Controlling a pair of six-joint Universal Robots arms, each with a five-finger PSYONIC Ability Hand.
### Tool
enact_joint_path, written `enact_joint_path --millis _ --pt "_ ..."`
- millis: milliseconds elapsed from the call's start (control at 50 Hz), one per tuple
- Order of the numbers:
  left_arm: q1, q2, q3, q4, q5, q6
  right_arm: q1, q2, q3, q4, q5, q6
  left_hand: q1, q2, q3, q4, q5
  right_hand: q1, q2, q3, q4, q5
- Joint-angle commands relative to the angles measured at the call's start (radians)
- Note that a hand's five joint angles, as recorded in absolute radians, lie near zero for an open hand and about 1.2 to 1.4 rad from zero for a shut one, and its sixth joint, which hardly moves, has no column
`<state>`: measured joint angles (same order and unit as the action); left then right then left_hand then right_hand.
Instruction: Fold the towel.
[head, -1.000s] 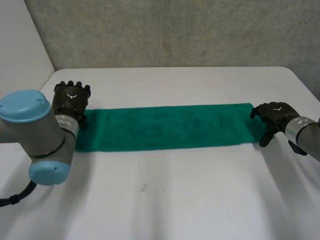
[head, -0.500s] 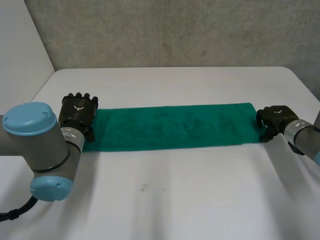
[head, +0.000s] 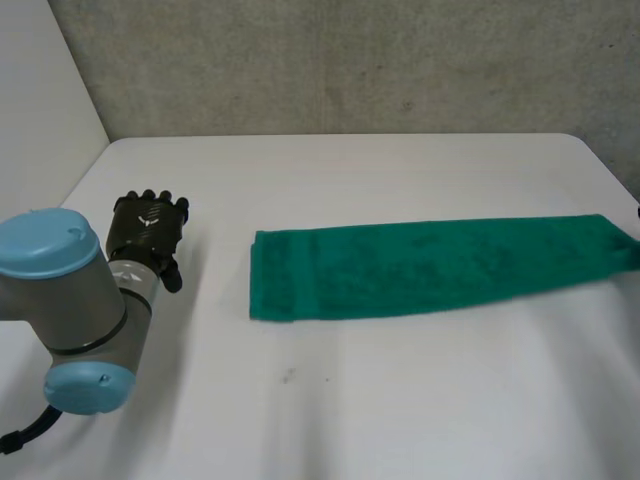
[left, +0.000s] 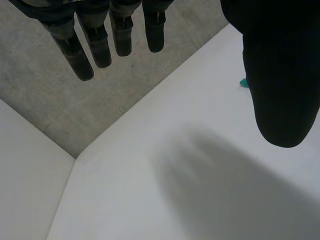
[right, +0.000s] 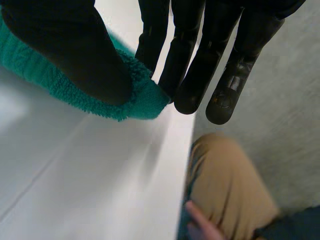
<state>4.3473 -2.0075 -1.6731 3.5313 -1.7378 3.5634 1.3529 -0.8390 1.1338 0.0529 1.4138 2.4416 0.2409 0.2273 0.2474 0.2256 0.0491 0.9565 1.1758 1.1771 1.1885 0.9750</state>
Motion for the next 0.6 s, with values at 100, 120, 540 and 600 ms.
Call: enact_joint_path --millis 100,120,540,600 --pt "-0.009 0.075 -0.042 0.000 -0.002 -0.012 0.331 -0.095 -0.072 -0.010 -0.162 0.010 -0.051 -0.037 -0.057 -0.036 -0.034 0.440 0.220 0.219 0.208 0.247" --pt "-0.009 0.081 -0.043 0.000 -0.002 -0.018 0.394 -0.097 -0.086 -0.011 -0.182 0.005 -0.051 -0.037 -0.057 -0.036 -0.034 0.440 0.220 0.219 0.208 0.247" --pt "-0.015 0.119 -0.076 0.000 0.001 -0.071 0.959 0.244 -0.207 -0.143 -0.325 -0.021 -0.048 -0.034 -0.054 -0.033 -0.031 0.440 0.220 0.219 0.208 0.247" --pt "-0.021 0.116 -0.067 0.001 0.001 -0.071 0.953 0.245 -0.220 -0.145 -0.290 -0.046 -0.048 -0.034 -0.054 -0.033 -0.031 -0.529 -0.748 -0.749 -0.761 -0.722"
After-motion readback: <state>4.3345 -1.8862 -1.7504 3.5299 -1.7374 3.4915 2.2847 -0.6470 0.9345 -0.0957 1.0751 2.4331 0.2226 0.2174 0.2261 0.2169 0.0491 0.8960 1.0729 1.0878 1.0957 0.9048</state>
